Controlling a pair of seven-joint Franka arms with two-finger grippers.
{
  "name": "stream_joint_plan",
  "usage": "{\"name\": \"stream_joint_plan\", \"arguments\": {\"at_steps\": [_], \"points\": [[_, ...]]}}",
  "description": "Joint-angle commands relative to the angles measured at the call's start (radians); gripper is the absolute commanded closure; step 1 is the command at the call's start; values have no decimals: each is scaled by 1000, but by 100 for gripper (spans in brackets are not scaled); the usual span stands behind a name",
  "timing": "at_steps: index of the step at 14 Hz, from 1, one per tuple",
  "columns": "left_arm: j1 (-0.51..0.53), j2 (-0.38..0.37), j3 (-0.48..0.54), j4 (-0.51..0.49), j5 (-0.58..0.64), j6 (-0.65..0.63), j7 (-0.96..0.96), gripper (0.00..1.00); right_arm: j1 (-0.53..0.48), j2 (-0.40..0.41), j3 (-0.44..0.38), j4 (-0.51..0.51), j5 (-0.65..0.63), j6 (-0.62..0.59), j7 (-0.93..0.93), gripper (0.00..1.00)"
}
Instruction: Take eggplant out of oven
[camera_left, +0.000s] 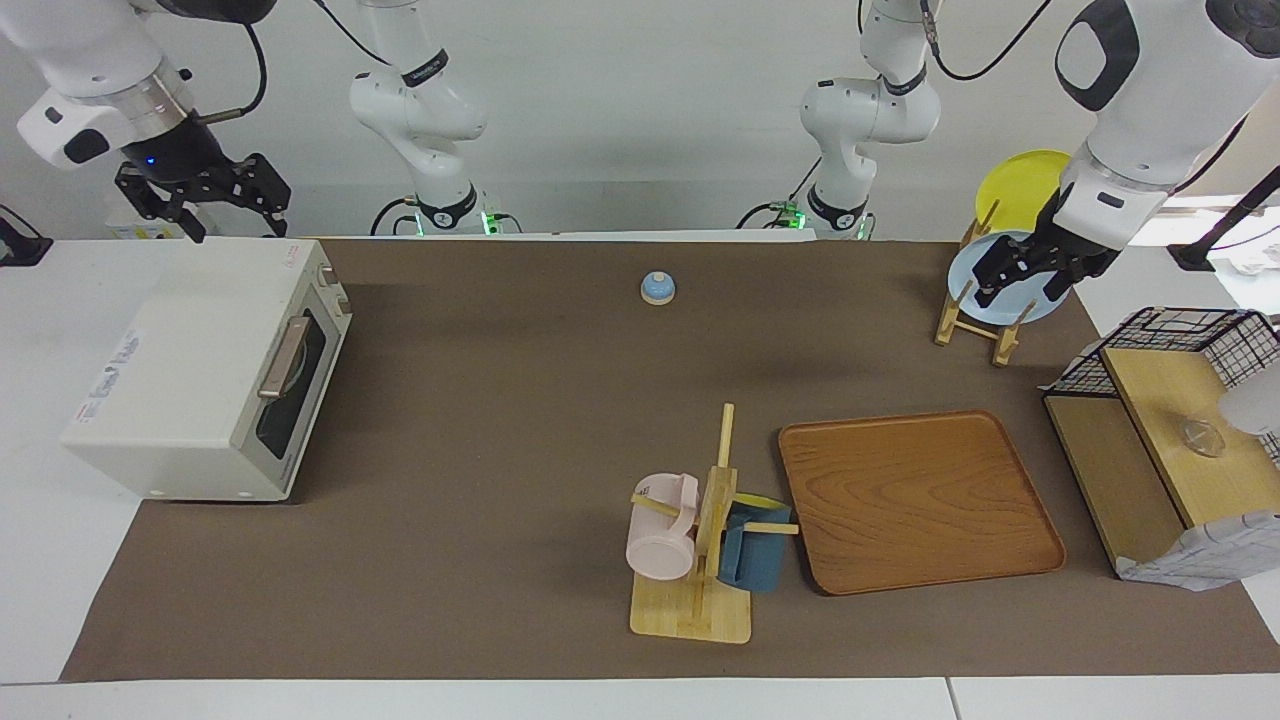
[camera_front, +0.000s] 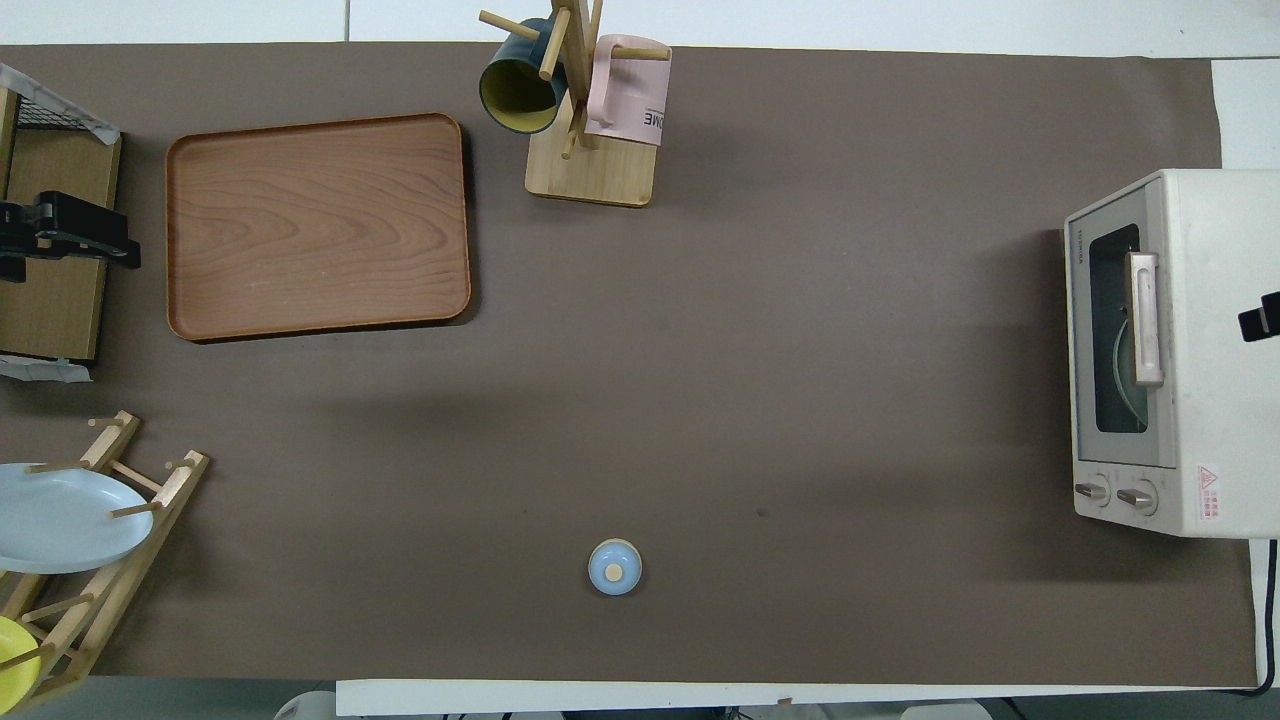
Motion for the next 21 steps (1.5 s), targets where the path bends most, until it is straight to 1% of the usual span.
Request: {"name": "stream_joint_plan", "arguments": {"at_steps": [1,3,5,6,7,8,9,10,11,13,14,15,18,20,21], "points": [[-7,-11,-12,41,17,-3,9,0,-8,-16,11,-21,-11,14,14,0],[-7,-64,-15,38,19,-25,11,0,-5,-16,11,-21,-14,13,14,0],[1,-87,-12,35,17,-36,11,0,-5,-19,12,-28,-14,13,0,0],[3,-88,-11,33,19,-42,11,0,-6,-30,14,-52,-14,22,-35,3],[3,-88,-9,35,19,-60,11,0,-6,-50,14,-97,-12,45,-87,44],[3,-88,-9,35,19,-72,11,0,-5,-71,16,-153,-11,109,-95,73],[3,-91,-9,33,21,-80,12,0,1,-78,17,-212,-15,184,-95,100],[3,-93,-9,33,21,-88,12,0,4,-50,17,-235,-30,244,-101,100],[3,-93,-9,32,30,-89,12,0,5,-6,17,-244,-61,276,-101,100],[3,-99,-11,21,36,-89,12,0,6,69,19,-252,-107,335,-93,100],[3,-101,-11,17,37,-91,14,0,6,91,19,-254,-128,341,-92,100],[3,-101,-9,14,39,-89,30,0,6,105,19,-266,-136,346,-87,100],[4,-101,-11,13,45,-88,70,0,6,105,17,-336,-179,413,-89,100],[4,-102,-11,12,47,-91,74,0,9,108,20,-372,-181,454,-68,100],[4,-105,-11,12,45,-98,72,0,33,123,20,-384,-181,491,-34,100]]}}
